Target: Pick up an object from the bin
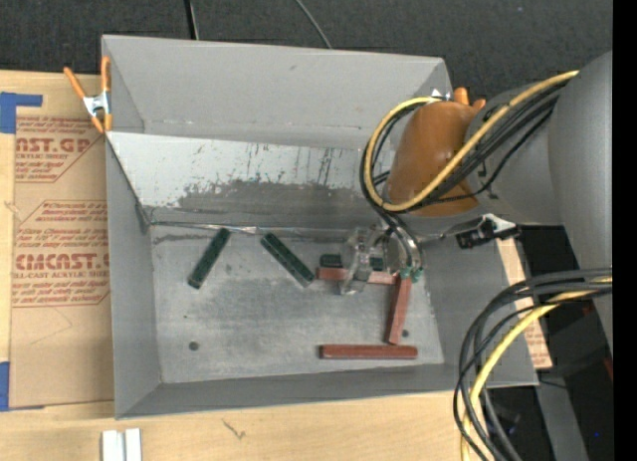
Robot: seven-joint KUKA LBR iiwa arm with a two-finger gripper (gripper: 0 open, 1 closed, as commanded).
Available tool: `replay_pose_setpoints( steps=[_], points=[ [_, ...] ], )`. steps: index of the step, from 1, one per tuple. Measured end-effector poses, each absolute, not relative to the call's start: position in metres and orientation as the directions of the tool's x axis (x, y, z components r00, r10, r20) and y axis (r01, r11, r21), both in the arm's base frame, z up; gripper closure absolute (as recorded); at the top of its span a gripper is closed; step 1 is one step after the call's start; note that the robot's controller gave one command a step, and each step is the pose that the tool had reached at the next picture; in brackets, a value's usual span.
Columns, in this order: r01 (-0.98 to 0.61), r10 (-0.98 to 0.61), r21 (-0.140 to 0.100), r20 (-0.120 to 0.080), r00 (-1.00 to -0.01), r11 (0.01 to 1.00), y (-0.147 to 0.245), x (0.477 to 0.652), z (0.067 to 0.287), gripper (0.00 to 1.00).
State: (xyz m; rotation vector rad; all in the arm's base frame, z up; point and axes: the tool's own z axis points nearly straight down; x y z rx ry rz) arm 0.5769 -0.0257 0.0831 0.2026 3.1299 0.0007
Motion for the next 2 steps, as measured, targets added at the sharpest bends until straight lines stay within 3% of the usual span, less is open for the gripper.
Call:
replay_pose_setpoints(
  steps=[1,2],
  points=[
    [0.129,0.129,0.001,-0.005,-0.992,0.992,-0.026,0.577,0.083,1.00],
    [0.165,0.165,0.002,-0.011,-0.986,0.986,-0.041,0.565,0.263,1.00]
  ],
)
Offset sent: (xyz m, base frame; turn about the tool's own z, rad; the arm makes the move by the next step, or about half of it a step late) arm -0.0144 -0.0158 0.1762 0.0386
